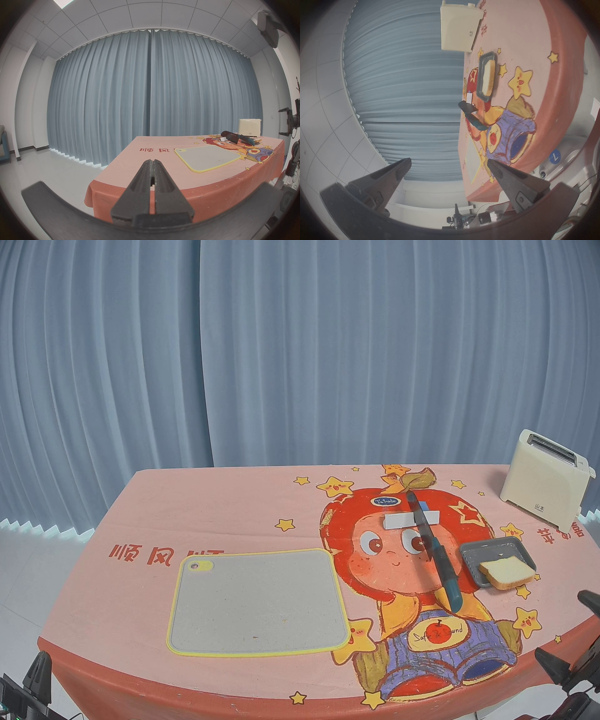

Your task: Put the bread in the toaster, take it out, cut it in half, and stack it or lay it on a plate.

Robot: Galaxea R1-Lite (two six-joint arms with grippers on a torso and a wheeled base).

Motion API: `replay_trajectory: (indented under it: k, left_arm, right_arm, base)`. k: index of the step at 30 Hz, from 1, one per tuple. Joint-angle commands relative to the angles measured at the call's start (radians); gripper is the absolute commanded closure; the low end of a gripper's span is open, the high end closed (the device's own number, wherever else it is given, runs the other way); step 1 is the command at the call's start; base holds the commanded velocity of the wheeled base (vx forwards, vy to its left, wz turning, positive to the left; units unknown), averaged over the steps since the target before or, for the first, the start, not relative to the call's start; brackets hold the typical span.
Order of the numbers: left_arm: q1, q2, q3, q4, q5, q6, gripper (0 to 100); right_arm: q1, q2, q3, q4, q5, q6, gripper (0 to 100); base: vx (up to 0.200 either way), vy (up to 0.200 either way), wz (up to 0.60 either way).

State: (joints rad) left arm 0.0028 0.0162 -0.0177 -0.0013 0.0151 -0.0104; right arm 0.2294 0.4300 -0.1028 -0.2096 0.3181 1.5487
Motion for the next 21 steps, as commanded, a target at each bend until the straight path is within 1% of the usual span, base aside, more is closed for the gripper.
replay_trajectory:
  k: [1,2,3,4,6,14,16,18,20,21]
  left_arm:
    - [0.000,-0.016,0.018,-0.002,0.000,0.000,100]
    - [0.000,-0.016,0.018,0.000,0.000,0.000,100]
    - [0.000,-0.016,0.018,0.000,0.000,0.000,100]
    - [0.000,-0.016,0.018,0.000,0.000,0.000,100]
    - [0.000,-0.016,0.018,0.000,0.000,0.000,100]
    - [0.000,-0.016,0.018,0.000,0.000,0.000,100]
    - [0.000,-0.016,0.018,-0.002,0.000,0.000,100]
    - [0.000,-0.016,0.018,0.000,0.000,0.000,100]
    - [0.000,-0.016,0.018,0.000,0.000,0.000,100]
    - [0.000,-0.016,0.018,-0.002,0.000,0.000,100]
  right_arm:
    - [0.028,0.165,0.012,-0.109,0.006,0.044,0]
    - [0.028,0.165,0.012,-0.109,0.006,0.044,0]
    - [0.022,0.256,0.014,-0.142,0.004,0.036,0]
    - [0.013,0.297,0.014,-0.157,0.003,0.028,0]
    - [-0.022,0.360,0.012,-0.206,0.004,0.011,0]
    - [-0.117,0.635,0.012,-0.447,0.010,0.008,0]
    - [-0.117,0.662,0.014,-0.468,0.010,0.007,0]
    - [-0.122,0.708,0.012,-0.478,0.021,-0.006,0]
    - [-0.136,0.750,0.008,-0.479,0.030,-0.033,0]
    - [-0.156,0.777,0.002,-0.479,0.036,-0.053,0]
  base:
    - [0.000,0.000,0.00]
    - [0.000,0.000,0.00]
    - [0.000,0.000,0.00]
    - [0.000,0.000,0.00]
    - [0.000,0.000,0.00]
    - [0.000,0.000,0.00]
    - [0.000,0.000,0.00]
    - [0.000,0.000,0.00]
    - [0.000,0.000,0.00]
    - [0.000,0.000,0.00]
